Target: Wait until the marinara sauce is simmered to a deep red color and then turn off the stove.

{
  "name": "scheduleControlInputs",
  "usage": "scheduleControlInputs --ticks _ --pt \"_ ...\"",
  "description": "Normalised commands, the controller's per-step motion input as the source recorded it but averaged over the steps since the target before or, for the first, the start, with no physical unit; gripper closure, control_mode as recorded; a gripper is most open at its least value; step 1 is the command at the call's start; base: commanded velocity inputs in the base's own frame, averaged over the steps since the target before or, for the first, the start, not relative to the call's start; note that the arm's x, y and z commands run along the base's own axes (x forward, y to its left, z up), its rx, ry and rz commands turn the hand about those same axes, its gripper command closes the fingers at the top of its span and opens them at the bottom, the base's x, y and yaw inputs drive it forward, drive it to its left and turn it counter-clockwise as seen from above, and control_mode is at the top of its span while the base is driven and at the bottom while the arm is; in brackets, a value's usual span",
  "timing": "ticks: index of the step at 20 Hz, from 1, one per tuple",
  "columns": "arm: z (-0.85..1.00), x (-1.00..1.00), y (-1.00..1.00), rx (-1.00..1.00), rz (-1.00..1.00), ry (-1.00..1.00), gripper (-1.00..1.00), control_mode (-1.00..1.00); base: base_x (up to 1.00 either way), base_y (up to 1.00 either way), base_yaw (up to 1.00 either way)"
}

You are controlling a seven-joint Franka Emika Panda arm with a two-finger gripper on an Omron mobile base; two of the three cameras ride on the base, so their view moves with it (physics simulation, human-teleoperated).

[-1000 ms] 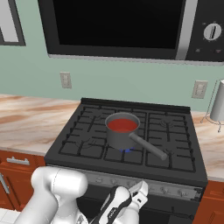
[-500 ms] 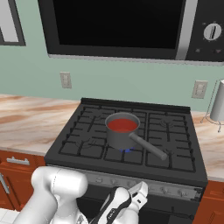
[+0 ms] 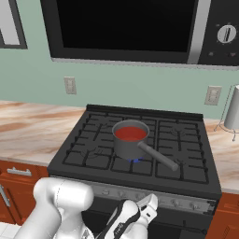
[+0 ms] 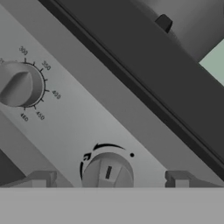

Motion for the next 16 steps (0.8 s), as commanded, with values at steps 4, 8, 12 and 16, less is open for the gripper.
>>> scheduleControlInputs --ticks 4,8,12,16 --pt "0.0 0.0 0.0 0.0 0.0 0.0 1.0 -1.0 0.0 0.0 0.0" --pt "0.0 0.0 0.0 0.0 0.0 0.0 1.0 -1.0 0.0 0.0 0.0" --pt "0.0 0.0 0.0 0.0 0.0 0.0 1.0 -1.0 0.0 0.0 0.0" --pt "0.0 0.0 0.0 0.0 0.0 0.0 1.0 -1.0 0.0 0.0 0.0"
